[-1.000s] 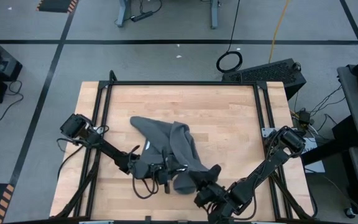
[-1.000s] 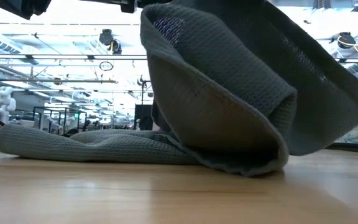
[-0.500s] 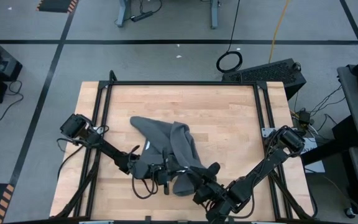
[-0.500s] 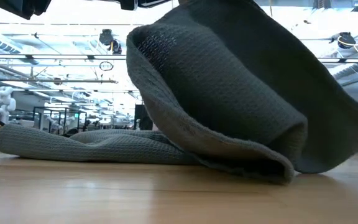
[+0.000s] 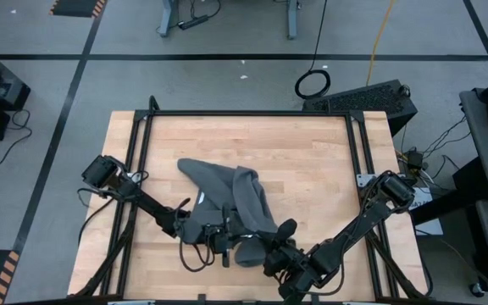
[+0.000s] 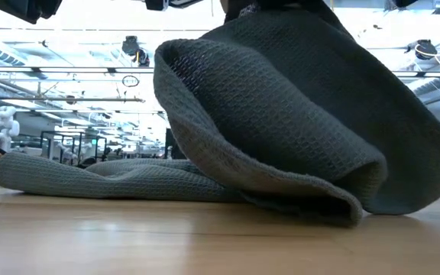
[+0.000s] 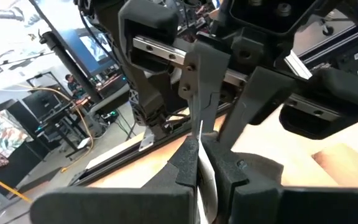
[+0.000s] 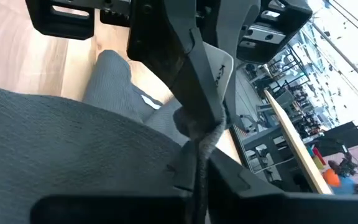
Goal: Roll towel into tight, uniform cylinder
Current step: Roll the gray towel
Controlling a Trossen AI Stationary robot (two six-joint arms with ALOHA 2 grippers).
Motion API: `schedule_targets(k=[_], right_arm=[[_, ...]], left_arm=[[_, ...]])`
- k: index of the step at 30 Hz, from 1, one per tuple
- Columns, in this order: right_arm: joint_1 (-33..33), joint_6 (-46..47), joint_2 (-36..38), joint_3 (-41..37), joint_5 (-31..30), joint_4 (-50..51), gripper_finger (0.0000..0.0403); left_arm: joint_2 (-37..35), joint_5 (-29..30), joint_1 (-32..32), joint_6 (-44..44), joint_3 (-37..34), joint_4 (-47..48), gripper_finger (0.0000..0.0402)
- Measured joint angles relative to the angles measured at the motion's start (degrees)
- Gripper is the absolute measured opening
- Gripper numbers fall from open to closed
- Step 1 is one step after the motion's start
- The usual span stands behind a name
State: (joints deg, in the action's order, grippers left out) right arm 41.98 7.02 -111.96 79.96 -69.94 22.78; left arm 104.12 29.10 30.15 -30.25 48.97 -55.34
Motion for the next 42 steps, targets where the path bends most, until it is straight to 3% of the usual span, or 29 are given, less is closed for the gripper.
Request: schedule_targets(k=[4,12,16,19,22,24,30,35,39,42], right_arm=[[0.0,1.2,0.0,0.0,-0.3,0.6,0.001],[0.0,5.8,0.0,0.0,-0.2,4.4,0.0002],[0.0,6.1,0.0,0.0,-0.1,4.5,0.0001],[0.0,6.3,0.0,0.0,-0.1,4.5,0.0001],[-0.1,6.5,0.0,0.0,0.6,4.5,0.0001],[-0.3,7.1,0.0,0.0,1.3,4.6,0.0001],[-0.7,7.3,0.0,0.0,1.4,4.8,0.0],[-0.7,7.3,0.0,0.0,2.5,4.8,0.0],[-0.8,7.3,0.0,0.0,3.2,4.7,0.0],[-0.8,7.3,0.0,0.0,4.1,4.7,0.0]], left_arm=[[0.0,4.3,1.1,0.4,0.0,1.1,0.004],[-5.7,23.4,8.9,4.2,0.0,9.6,0.0158],[-8.0,22.4,12.0,18.1,0.0,22.7,0.0202],[-7.9,17.9,12.9,29.7,0.0,37.8,0.0215],[-6.8,15.5,13.0,38.4,0.0,47.1,0.0216],[-5.5,15.4,13.0,39.7,0.0,48.9,0.0216],[0.3,13.0,12.6,34.6,0.0,45.0,0.0216],[2.4,16.2,11.8,31.4,0.0,39.2,0.0206],[2.6,18.7,10.5,30.8,0.0,39.6,0.0157],[2.6,17.1,9.8,30.8,0.0,40.5,0.009]])
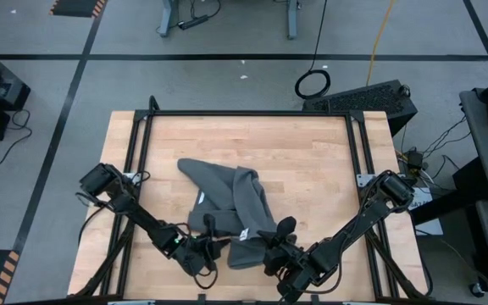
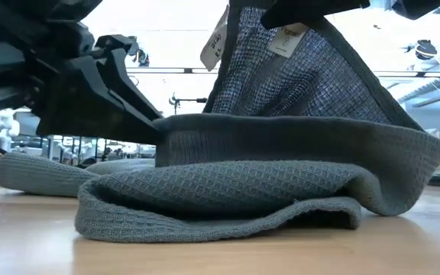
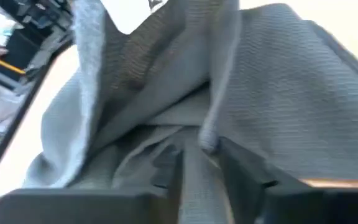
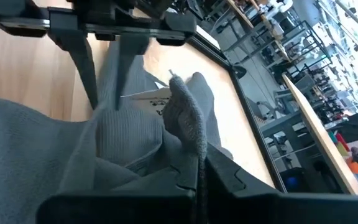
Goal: Roll towel into tight, uniform cylinder
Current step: Roll the gray towel
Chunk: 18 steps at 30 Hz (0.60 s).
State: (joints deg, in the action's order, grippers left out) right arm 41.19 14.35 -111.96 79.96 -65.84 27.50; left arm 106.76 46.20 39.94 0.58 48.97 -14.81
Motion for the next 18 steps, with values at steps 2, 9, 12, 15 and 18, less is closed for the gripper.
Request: schedule_targets(k=[2,9,12,15,18], right_arm=[[0.0,0.0,0.0,0.0,0.1,-0.1,0.0],[-0.2,3.2,0.0,0.0,3.1,-0.1,0.0],[-1.0,6.0,0.0,0.0,8.0,-0.1,0.0],[-2.1,9.0,0.0,0.0,13.8,0.0,0.0],[-3.0,12.3,0.0,0.0,17.7,0.0,0.0]], left_arm=[[0.0,-2.8,-0.3,0.2,0.0,-0.3,0.0039],[0.0,-2.7,0.2,-3.7,0.0,-4.7,0.0012],[0.0,-2.1,1.6,-10.2,0.8,-11.1,0.0005],[0.0,-1.1,2.2,-14.4,2.9,-12.7,0.0004],[0.0,-0.6,1.8,-16.0,4.3,-12.7,0.0004]])
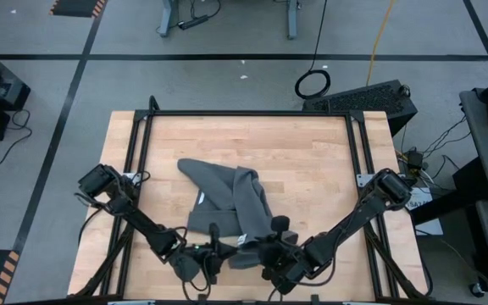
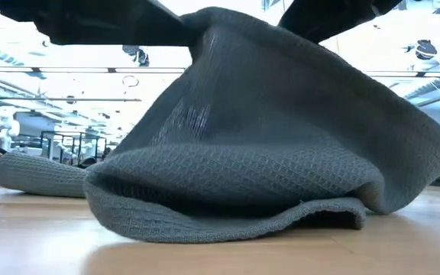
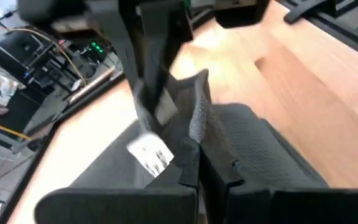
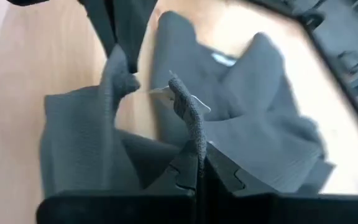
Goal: Roll towel into tight, uniform cylinder
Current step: Roll the gray towel
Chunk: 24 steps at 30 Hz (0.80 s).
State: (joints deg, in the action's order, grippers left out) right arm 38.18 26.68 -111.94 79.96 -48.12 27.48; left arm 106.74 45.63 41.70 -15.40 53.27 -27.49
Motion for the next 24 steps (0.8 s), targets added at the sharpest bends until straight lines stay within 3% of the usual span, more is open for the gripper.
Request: schedule_targets(k=[18,24], right_arm=[[-1.5,6.3,0.0,0.0,5.0,-0.3,0.0],[-1.5,5.6,0.0,0.0,5.0,-0.5,0.0023]], left_arm=[[0.0,-0.4,-2.5,1.6,0.3,1.0,0.0004],[0.0,-0.6,-3.1,1.6,0.3,1.3,0.0004]])
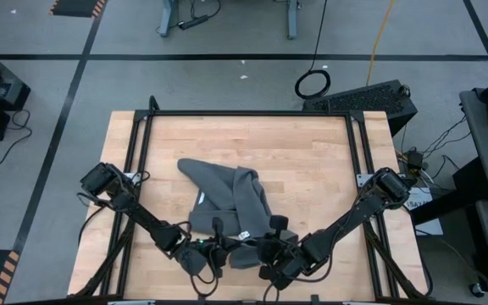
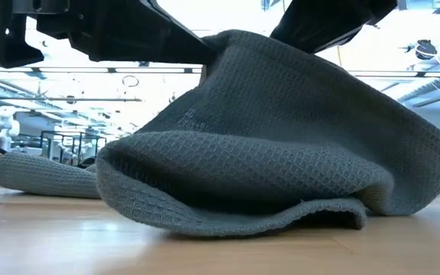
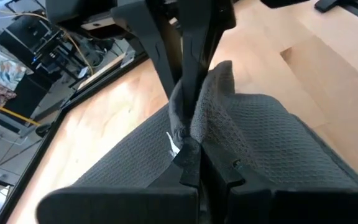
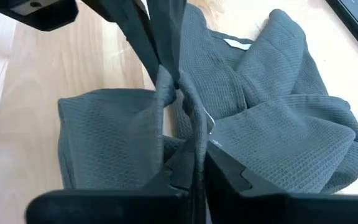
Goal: Roll towel into tight, uniform cylinder
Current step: Roll the gray towel
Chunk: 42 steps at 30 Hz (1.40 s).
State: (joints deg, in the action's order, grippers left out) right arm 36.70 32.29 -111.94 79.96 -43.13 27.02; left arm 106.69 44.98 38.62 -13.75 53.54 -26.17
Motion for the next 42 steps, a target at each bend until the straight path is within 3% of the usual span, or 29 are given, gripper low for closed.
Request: schedule_targets(k=[12,26,42], right_arm=[[-0.1,-0.1,0.0,0.0,0.2,-1.8,0.0098],[-0.4,4.3,2.5,0.0,5.3,-2.7,0.0185],[-1.4,1.7,2.1,0.0,6.2,-1.6,0.0128]], left_arm=[[0.0,-3.1,-1.4,3.0,0.0,2.3,0.0003],[0.0,-5.8,-1.5,4.5,0.0,3.2,0.0005],[0.0,-6.3,-1.5,4.5,0.0,3.2,0.0006]])
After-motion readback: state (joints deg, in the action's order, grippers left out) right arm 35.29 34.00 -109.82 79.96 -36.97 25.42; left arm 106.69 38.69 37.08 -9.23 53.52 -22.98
